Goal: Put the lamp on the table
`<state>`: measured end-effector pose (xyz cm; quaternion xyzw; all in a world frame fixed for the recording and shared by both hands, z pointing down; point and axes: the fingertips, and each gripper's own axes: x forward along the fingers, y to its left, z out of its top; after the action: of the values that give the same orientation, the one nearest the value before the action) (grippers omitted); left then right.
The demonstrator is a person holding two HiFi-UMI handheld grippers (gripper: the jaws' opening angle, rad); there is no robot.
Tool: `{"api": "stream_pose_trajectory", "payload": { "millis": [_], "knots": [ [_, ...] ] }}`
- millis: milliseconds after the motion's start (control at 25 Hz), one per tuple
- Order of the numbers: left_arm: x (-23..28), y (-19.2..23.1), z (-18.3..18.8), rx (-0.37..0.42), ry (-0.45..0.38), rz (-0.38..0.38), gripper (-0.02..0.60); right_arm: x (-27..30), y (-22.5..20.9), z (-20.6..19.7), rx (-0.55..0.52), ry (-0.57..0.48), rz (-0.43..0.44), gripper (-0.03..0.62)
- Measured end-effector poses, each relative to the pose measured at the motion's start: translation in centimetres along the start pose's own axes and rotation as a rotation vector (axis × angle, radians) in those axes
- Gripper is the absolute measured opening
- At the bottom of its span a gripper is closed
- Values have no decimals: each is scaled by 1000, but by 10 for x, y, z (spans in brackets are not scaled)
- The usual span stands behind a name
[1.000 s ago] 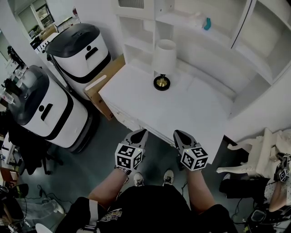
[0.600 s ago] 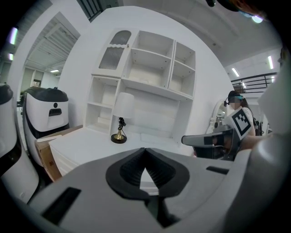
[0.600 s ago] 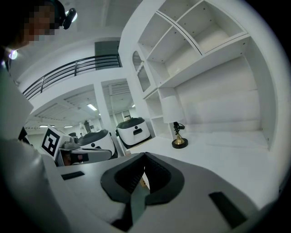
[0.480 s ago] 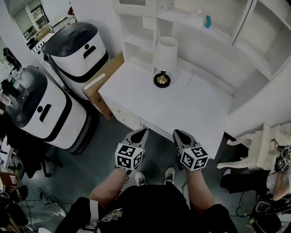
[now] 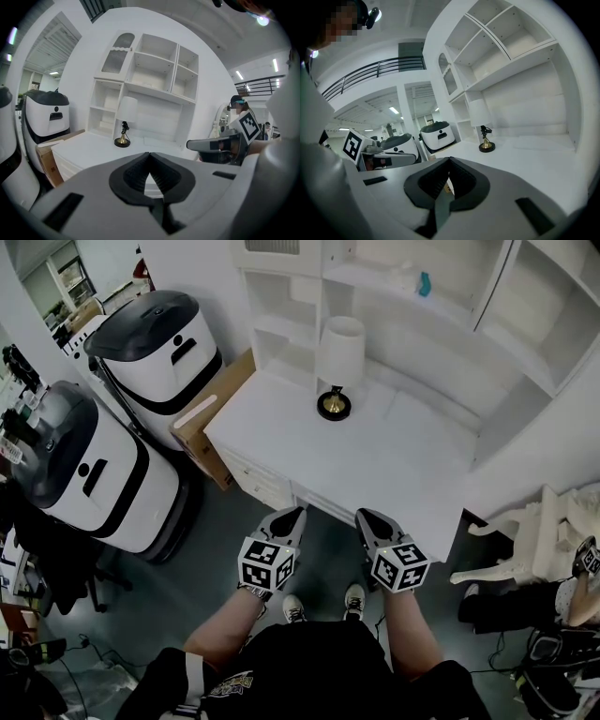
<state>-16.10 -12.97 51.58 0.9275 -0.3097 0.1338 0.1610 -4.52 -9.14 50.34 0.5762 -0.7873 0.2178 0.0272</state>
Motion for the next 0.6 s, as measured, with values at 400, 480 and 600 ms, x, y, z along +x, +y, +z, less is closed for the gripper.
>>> {"api": "stream_pose_trajectory", "payload": {
  "millis": [400,480,600],
  "knots": [
    [-16,6,-5,15,-1,-5,6,0,16,-7,1,-6,-7,25],
    [-18,7,-6,19,-1,-6,6,1,19,-8,2,-7,-9,25],
    [-22,8,-6,20,0,-10,6,1,23,-9,2,-7,-11,25]
  ]
}}
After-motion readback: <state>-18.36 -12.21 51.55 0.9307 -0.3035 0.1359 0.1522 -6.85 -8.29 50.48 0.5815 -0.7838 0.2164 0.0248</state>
